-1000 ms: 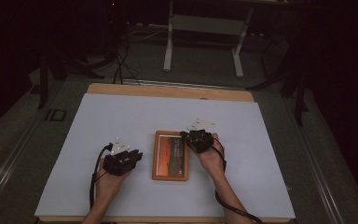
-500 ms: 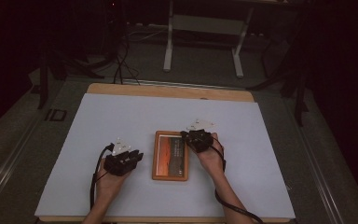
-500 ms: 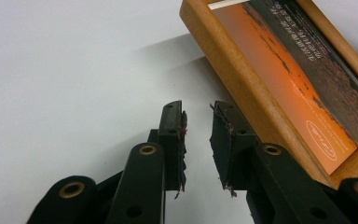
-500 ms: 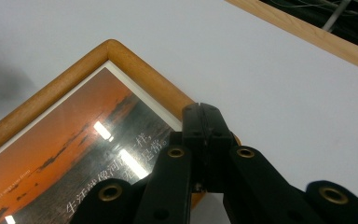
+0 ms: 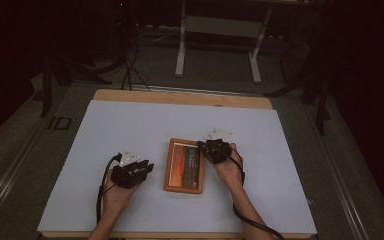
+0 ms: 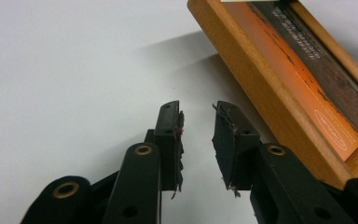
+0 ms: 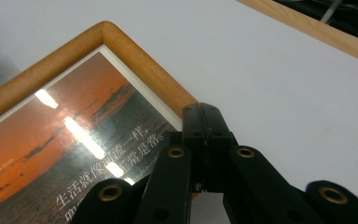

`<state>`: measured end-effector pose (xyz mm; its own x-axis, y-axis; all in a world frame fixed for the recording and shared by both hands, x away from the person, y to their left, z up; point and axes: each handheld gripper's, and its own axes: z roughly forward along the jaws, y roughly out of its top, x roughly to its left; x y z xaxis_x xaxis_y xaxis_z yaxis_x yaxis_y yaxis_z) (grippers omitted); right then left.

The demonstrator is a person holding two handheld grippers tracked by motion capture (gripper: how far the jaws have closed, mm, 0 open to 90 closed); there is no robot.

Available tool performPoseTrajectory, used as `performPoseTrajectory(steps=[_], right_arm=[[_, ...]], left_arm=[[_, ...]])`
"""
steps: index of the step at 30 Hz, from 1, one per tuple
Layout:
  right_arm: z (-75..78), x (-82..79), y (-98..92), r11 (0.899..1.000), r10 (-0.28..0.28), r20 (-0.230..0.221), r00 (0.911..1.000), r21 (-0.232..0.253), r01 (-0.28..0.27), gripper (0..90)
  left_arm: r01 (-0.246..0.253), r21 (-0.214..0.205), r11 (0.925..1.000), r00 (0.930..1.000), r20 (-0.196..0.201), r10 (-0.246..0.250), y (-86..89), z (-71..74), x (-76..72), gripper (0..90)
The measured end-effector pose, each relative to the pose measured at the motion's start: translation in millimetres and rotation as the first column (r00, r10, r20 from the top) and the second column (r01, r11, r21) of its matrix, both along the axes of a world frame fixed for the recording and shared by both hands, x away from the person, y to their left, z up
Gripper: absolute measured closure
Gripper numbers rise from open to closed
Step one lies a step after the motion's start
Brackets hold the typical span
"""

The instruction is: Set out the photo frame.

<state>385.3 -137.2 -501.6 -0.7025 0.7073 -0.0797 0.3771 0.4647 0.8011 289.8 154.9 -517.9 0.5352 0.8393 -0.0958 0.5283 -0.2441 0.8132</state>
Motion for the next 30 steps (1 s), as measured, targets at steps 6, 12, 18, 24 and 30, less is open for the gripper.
performPoseTrajectory(steps=[6, 12, 18, 24, 30], right_arm=[[-2.7, 1.8, -3.7, 1.0, -0.011, -0.011, 0.9999, 0.0, 0.011, 90.0], [-9.0, 4.8, -9.2, 1.0, -0.028, -0.025, 0.9993, -0.01, 0.028, 90.0], [-18.7, 8.0, -13.2, 0.998, -0.049, -0.042, 0.9979, -0.037, 0.048, 90.0], [-19.8, 8.5, -14.3, 0.998, -0.049, -0.045, 0.9978, -0.03, 0.048, 90.0], [-19.9, 8.4, -13.9, 0.998, -0.049, -0.045, 0.9978, -0.033, 0.048, 90.0]], left_arm=[[0.001, -0.006, 1.0, 1.0, 0.003, -0.001, 0.5, 1.9, -0.5, 69.0], [0.009, -0.019, 0.9998, 1.0, 0.003, -0.009, -0.2, 3.6, -0.8, 67.4], [0.022, -0.04, 0.999, 0.9998, 0.0, -0.022, -1.6, 7.1, -1.7, 66.0], [0.032, -0.058, 0.9978, 0.9995, -0.003, -0.032, -2.5, 9.2, -2.0, 63.5], [0.066, -0.137, 0.9884, 0.9971, -0.03, -0.07, -4.2, 15.3, -2.2, 58.0]])
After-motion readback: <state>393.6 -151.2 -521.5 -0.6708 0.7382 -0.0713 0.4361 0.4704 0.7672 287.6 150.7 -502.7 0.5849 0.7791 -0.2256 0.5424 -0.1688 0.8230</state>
